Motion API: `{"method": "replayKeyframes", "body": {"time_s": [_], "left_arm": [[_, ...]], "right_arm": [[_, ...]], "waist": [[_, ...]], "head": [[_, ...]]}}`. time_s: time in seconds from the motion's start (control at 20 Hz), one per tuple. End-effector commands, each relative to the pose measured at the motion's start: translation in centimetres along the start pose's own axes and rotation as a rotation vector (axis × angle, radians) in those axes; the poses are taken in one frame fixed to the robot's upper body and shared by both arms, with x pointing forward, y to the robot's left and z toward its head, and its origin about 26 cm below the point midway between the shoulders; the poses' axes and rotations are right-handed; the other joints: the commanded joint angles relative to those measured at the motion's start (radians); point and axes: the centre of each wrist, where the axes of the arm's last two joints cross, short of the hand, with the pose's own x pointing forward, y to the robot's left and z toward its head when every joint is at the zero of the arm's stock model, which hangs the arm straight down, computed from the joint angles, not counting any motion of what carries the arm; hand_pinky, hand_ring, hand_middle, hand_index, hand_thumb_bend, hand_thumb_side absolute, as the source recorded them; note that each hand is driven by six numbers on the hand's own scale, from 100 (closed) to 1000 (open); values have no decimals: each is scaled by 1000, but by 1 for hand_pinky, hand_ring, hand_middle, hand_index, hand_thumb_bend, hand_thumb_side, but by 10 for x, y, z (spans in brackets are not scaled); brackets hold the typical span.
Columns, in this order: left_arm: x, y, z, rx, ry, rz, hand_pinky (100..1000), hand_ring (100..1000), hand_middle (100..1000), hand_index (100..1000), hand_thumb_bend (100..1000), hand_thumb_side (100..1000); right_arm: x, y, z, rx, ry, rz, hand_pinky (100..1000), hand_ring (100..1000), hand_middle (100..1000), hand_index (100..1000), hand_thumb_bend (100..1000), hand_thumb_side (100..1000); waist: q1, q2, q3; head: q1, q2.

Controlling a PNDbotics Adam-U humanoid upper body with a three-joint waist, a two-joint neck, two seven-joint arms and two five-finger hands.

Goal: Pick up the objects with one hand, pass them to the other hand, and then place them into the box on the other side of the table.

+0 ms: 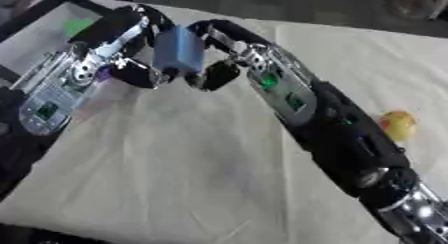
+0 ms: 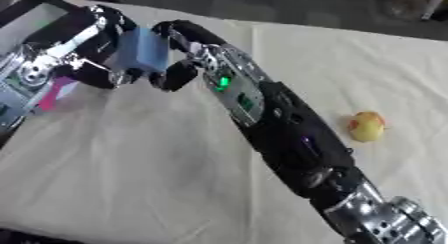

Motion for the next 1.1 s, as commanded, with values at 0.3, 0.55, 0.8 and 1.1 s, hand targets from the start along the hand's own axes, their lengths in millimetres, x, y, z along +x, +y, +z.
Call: {"method": "replayKeyframes", "body": {"time_s": [0.3, 0.55, 0.8, 1.1], "left_arm": [[-16, 10, 7, 7, 43, -51, 825, 541, 273, 391, 322, 100], [-20, 10, 11, 14, 60, -58, 824, 540, 271, 389, 337, 100], [-32, 21, 26, 54, 108, -67, 823, 538, 271, 389, 344, 100], [-53, 47, 52, 157, 216, -54, 825, 536, 271, 388, 337, 100]], "right_arm": [[-3, -27, 5, -54, 3, 20, 866, 807, 817, 887, 344, 100], [-7, -32, 6, -61, 18, 21, 864, 803, 817, 889, 339, 100], [-14, -45, 11, -102, 47, 33, 865, 805, 818, 890, 330, 100], [-29, -63, 21, -206, 147, -10, 835, 794, 776, 864, 236, 100]], "waist": [[16, -8, -3], [16, -8, -6], [20, -9, -6], [25, -12, -6]], "head": [[7, -1], [9, -1], [8, -1], [11, -1]]}}
